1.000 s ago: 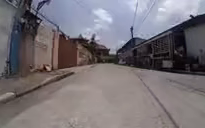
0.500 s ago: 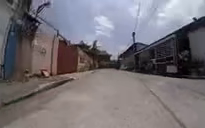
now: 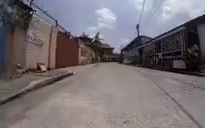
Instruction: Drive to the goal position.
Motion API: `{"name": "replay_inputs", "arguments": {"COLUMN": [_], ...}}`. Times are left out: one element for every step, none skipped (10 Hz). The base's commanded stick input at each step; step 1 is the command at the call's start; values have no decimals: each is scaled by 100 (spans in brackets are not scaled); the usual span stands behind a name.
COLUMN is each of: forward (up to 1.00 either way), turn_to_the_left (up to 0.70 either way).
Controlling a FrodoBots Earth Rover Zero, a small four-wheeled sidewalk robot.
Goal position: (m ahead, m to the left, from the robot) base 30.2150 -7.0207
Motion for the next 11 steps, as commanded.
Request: {"name": "replay_inputs", "arguments": {"forward": [90,90,90,90,90,90,90,90,90,90,90], "turn_to_the_left": [0,0,-1,-3,-18,-24,-28,-30,-18,-6,0]}}
